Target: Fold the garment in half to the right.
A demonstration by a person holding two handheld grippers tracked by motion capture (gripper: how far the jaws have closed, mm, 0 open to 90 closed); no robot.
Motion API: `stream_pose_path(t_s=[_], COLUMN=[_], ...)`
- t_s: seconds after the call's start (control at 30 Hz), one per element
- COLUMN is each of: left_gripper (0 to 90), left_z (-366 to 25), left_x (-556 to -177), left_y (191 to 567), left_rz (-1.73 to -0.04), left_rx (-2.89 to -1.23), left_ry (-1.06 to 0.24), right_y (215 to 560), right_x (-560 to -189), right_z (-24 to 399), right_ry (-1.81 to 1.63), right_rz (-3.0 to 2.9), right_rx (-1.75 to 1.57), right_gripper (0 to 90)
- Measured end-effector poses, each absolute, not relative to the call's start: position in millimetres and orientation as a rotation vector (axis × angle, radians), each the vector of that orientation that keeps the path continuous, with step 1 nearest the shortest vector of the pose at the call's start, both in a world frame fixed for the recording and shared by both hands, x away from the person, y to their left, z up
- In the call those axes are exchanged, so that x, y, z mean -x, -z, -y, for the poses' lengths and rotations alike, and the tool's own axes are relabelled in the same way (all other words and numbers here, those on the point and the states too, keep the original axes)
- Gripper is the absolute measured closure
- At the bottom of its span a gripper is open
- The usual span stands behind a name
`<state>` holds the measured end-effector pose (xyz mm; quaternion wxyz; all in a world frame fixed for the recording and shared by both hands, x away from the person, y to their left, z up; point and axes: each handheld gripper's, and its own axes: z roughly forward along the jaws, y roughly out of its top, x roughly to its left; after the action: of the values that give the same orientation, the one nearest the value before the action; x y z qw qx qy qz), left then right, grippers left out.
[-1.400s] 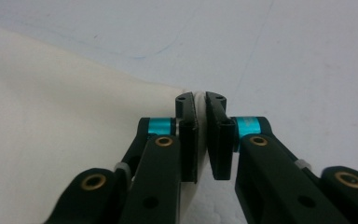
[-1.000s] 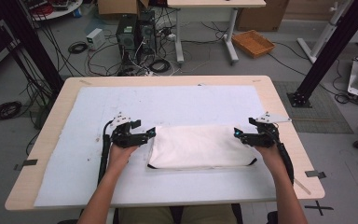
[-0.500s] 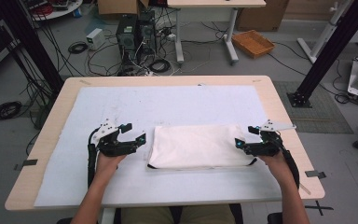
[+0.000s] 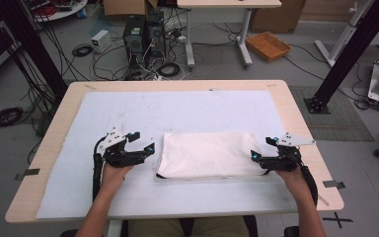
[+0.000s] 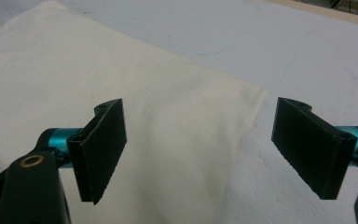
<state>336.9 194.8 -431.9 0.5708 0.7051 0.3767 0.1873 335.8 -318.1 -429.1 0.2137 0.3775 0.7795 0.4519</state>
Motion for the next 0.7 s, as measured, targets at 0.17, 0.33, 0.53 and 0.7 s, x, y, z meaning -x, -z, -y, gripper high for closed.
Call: stream_pose_path(t_s=[0.17,0.33,0.53,0.7], left_gripper=[20.2,20.2,20.2,20.0], left_z=[-194.8,-192.0,-183.0,-174.8], left_x=[-335.0,-333.7,-330.5,-327.1], left_y=[430.8,431.3,434.1,437.6], left_rz=[-0.887,-0.891,-0.928,-1.038], left_rx=[-1.660,-1.661,-1.732,-1.772], left_ry=[-0.436,-0.420,-0.402,-0.377], right_y=[428.3,428.4,429.6,428.5], right_x=[-335.5,-336.5,-340.1,-338.2], right_z=[316.7,314.3,314.1,312.3], right_ry=[-1.258,-1.259,-1.253,-1.267], right_rz=[-2.155,-2.164,-2.136,-2.139], right_rx=[-1.051,-1.052,-1.100,-1.085], right_gripper=[17.6,17.6,17.3,17.3])
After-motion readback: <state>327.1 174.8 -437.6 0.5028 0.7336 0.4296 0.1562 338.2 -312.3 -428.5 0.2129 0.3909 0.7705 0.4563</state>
